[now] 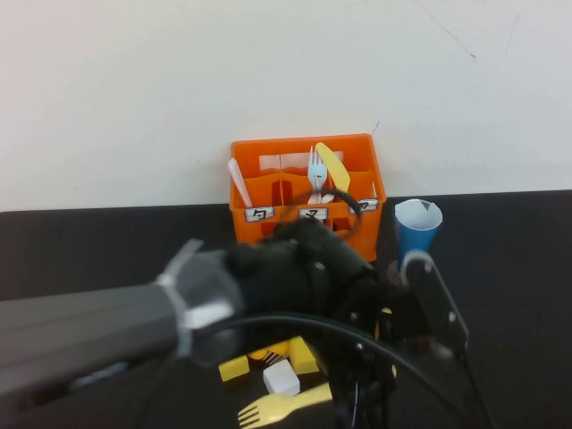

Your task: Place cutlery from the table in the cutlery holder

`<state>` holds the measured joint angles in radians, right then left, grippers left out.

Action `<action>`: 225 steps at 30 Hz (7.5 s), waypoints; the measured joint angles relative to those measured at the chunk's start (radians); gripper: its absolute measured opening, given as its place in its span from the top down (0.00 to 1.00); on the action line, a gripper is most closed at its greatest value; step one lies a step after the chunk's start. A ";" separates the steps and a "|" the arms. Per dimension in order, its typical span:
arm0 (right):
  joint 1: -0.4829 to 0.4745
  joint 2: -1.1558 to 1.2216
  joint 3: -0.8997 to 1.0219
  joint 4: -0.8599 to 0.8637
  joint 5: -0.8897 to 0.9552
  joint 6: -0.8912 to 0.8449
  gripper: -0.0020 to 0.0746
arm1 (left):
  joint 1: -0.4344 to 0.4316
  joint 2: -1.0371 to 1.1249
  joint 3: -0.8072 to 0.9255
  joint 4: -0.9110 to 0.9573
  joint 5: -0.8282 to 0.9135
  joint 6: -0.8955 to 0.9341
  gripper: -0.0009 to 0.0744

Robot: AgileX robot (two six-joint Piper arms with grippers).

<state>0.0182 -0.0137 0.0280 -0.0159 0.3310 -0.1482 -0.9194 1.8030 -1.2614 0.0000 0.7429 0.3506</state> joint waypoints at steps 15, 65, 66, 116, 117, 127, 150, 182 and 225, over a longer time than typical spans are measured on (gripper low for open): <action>0.000 0.000 0.000 0.000 0.000 -0.023 0.98 | 0.000 -0.280 0.127 -0.076 -0.192 -0.120 0.74; 0.000 0.000 0.000 0.000 0.000 -0.027 0.98 | 0.496 -0.135 0.342 -0.197 -1.627 -0.480 0.74; 0.000 0.000 0.000 0.000 0.000 -0.027 0.98 | 0.496 -0.123 0.331 -0.140 -1.618 -0.514 0.74; 0.000 0.000 0.000 0.000 0.000 -0.027 0.98 | 0.513 0.115 0.035 0.224 -1.503 -0.667 0.74; 0.000 0.000 0.000 0.000 0.000 -0.027 0.98 | 0.513 0.110 0.035 0.224 -1.505 -0.667 0.74; 0.000 0.000 0.000 0.000 0.000 -0.027 0.98 | 0.513 0.094 0.035 0.277 -1.417 -0.697 0.74; 0.000 0.000 0.000 0.000 0.000 -0.025 0.98 | 0.542 0.084 0.062 0.268 -1.360 -0.708 0.64; 0.000 0.000 0.000 0.000 0.000 -0.025 0.98 | 0.543 -1.357 0.868 0.253 -0.286 -0.863 0.99; 0.000 0.000 -0.002 0.000 0.002 -0.023 0.98 | 0.932 -1.817 1.281 -0.018 -0.399 -0.516 0.99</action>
<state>0.0182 -0.0137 0.0262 -0.0159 0.3327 -0.1712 0.0121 -0.0136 0.0192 -0.0175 0.3444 -0.1654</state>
